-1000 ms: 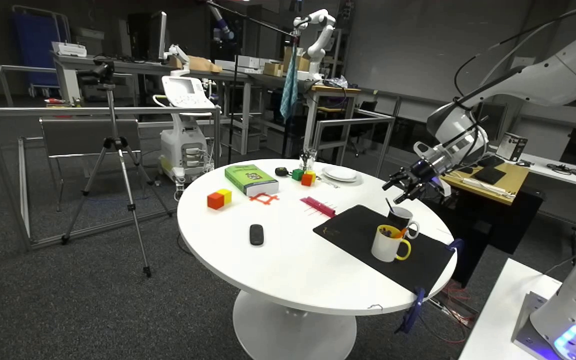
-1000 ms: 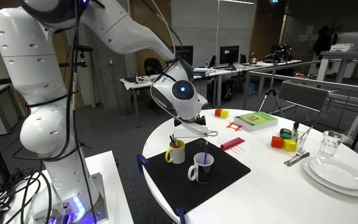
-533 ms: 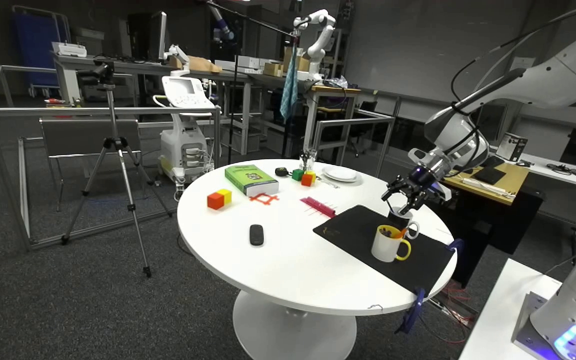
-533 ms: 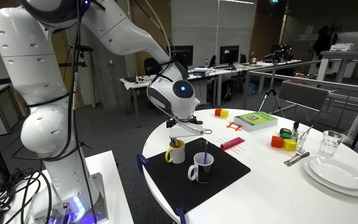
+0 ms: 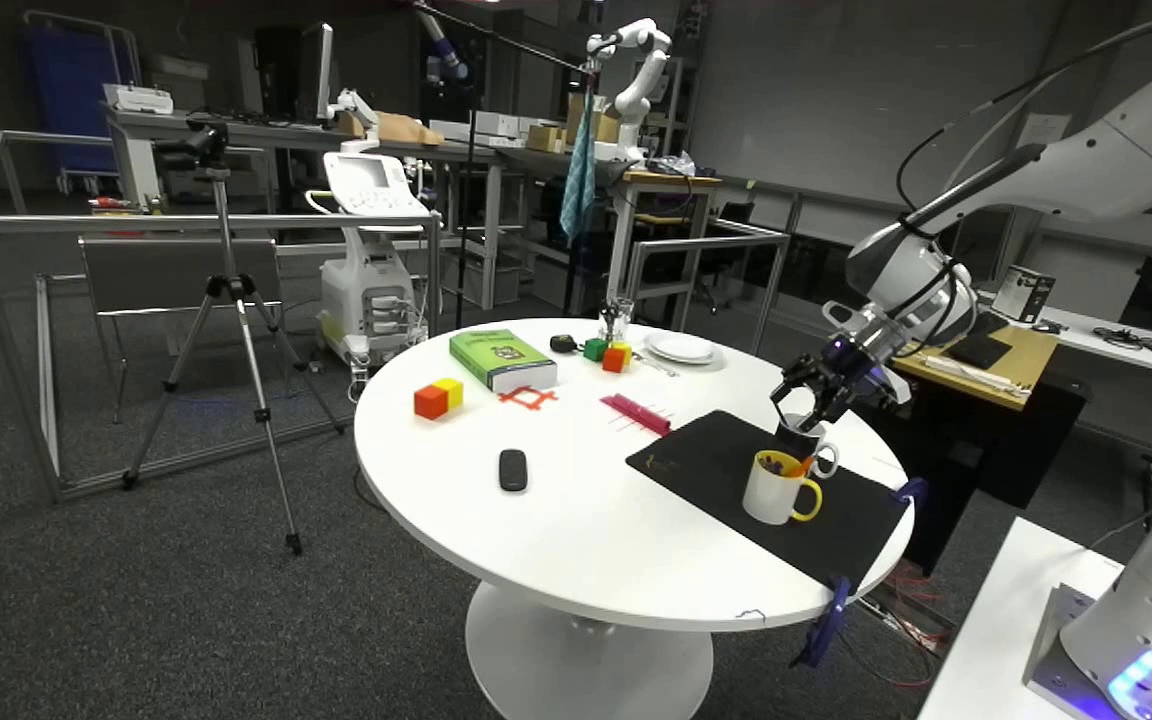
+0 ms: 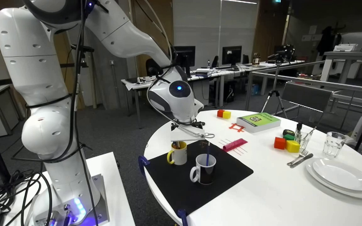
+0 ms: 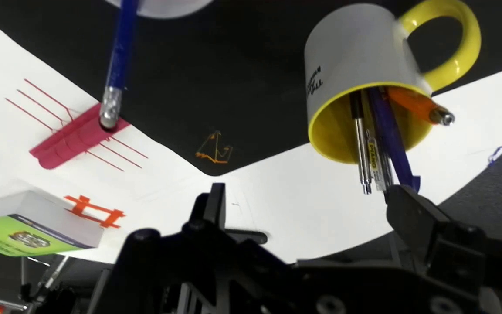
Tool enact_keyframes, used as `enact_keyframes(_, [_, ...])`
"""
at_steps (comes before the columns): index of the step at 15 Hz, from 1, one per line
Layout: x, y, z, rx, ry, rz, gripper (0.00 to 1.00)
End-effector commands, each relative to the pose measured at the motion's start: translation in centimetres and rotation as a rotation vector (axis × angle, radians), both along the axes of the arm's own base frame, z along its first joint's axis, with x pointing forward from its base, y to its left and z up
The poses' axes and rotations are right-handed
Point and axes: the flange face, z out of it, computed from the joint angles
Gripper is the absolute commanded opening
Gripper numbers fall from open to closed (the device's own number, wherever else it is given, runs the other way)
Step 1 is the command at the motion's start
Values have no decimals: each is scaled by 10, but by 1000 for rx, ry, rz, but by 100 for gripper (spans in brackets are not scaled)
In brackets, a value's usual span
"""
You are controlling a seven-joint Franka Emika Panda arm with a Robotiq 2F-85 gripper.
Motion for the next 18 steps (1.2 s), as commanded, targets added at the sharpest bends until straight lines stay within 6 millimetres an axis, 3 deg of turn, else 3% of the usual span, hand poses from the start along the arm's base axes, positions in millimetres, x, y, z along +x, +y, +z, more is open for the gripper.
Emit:
enact_keyframes(1, [-25, 9, 0, -43, 40, -89, 100])
enact_keyframes(7, [-44, 41, 0, 5, 121, -145, 100])
enact_keyframes(11, [-47, 48, 3, -80, 122, -274, 100])
enact_keyframes(17, [-59, 56, -17, -178, 215, -347, 100])
enact_keyframes(18, [-48, 57, -22, -181, 231, -353, 100])
